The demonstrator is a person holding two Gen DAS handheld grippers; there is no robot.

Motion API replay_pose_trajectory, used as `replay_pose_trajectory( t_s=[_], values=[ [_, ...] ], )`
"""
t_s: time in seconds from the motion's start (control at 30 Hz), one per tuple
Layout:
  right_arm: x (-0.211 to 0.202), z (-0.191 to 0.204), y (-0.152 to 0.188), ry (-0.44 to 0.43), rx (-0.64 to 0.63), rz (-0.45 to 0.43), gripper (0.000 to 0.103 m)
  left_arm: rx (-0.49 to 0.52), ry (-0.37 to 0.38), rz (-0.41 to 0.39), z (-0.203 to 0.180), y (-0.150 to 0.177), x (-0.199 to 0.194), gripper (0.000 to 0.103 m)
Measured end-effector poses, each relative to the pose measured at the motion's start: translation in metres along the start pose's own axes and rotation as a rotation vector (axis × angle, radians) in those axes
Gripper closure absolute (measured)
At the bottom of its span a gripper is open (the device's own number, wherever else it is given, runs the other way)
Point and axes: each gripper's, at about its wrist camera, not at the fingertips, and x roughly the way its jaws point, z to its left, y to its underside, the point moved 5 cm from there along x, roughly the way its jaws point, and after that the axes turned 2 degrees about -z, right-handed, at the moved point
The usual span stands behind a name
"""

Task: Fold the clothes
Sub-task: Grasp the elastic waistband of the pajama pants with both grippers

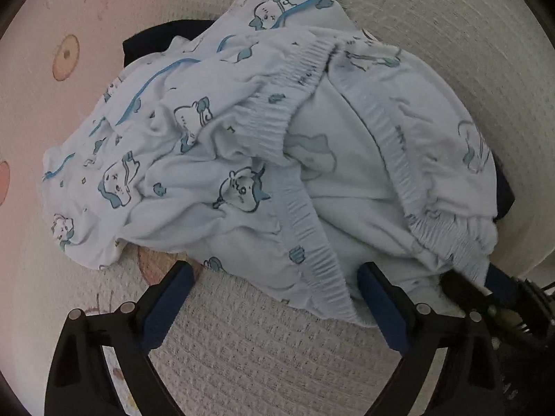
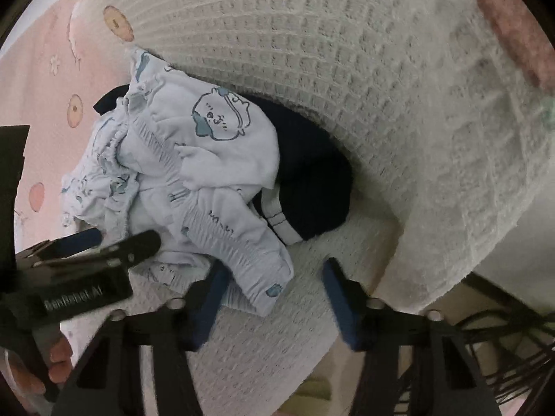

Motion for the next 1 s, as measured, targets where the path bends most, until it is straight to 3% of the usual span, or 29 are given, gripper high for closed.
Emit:
replay_pose_trajectory(
  t_s=[0.2, 0.3, 0.4, 0.47, 0.53, 0.57, 0.73, 0.87, 1.0],
  values=[
    [-0.002, 0.000, 0.003, 0.036, -0.028, -0.052, 0.064, 0.005, 0.006, -0.033, -0.002, 0.003, -0.001, 0.007],
    [-0.001, 0.000, 0.005, 0.043, -0.060, -0.068, 0.062, -0.008, -0.004, -0.043, -0.003, 0.004, -0.005, 0.016],
    [0.000, -0.001, 0.004, 0.055, -0.073, -0.056, 0.061, 0.001, 0.016, -0.045, -0.008, 0.004, -0.011, 0.040],
    [0.000, -0.002, 0.002, 0.065, -0.077, -0.048, 0.062, 0.021, 0.024, -0.043, -0.014, 0.005, -0.013, 0.066],
    [-0.002, -0.002, 0.001, 0.054, -0.079, -0.038, 0.071, 0.052, 0.028, -0.024, -0.023, 0.006, -0.014, 0.082],
    [-0.005, -0.001, 0.001, 0.037, -0.077, -0.030, 0.084, 0.059, 0.011, -0.020, -0.024, 0.006, -0.016, 0.089],
    [-0.032, 0.010, 0.004, 0.034, -0.088, -0.056, 0.086, 0.004, -0.017, 0.013, -0.020, 0.007, -0.022, 0.095],
    [-0.054, 0.018, -0.005, 0.024, -0.100, -0.074, 0.086, -0.029, -0.036, -0.025, -0.009, 0.006, -0.044, 0.095],
    [-0.080, 0.045, -0.006, 0.012, -0.102, -0.077, 0.086, 0.010, -0.128, -0.053, 0.008, 0.018, -0.062, 0.095]
  ],
)
